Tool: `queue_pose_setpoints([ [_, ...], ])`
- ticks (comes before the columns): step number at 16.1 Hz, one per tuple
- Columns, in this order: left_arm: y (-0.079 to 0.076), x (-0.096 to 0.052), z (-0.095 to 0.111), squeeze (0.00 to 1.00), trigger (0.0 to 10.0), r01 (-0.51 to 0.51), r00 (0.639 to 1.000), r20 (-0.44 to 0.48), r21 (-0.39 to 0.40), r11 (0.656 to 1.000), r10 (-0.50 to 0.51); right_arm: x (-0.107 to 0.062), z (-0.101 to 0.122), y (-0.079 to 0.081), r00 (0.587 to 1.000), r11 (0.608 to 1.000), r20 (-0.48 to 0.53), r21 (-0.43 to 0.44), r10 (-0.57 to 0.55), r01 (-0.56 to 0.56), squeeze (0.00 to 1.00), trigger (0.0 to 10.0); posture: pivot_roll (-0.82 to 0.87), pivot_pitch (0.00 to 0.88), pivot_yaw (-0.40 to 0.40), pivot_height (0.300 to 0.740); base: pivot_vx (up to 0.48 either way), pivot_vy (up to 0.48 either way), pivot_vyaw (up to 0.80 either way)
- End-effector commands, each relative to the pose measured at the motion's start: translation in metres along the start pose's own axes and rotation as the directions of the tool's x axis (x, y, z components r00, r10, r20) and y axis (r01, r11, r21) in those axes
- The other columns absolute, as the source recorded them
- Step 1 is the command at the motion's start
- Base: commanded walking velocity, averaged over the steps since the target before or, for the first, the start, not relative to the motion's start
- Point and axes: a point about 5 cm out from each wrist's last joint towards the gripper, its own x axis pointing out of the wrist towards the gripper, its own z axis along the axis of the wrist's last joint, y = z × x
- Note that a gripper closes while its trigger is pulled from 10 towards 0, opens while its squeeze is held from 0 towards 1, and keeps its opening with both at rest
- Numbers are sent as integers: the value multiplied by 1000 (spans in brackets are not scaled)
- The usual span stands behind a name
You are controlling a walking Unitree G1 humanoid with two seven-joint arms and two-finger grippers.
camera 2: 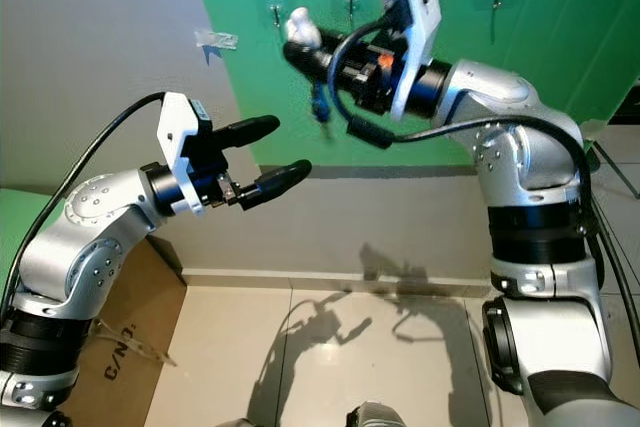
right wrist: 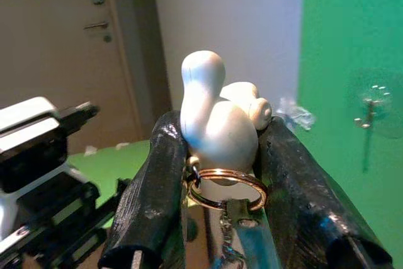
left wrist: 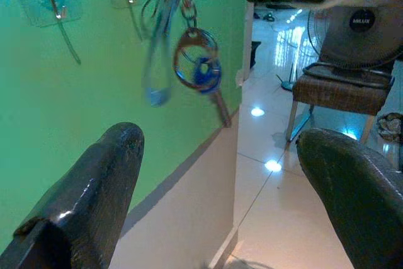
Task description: Hang keys on a hook
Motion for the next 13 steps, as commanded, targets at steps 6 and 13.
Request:
queue_pose_setpoints([
  [6, 6, 7, 7, 0, 10000, -62, 998, 10, 41, 997, 61, 11, 7, 17, 999, 998, 15, -31, 50, -49, 0, 0, -241, 73, 92, 740, 0, 0, 0],
  [13, 9, 9, 16, 0, 10000, -82, 995, 55, 37, 996, 80, 16, 11, 21, 998, 998, 36, -31, 52, -51, 0, 0, -240, 78, 91, 740, 0, 0, 0],
])
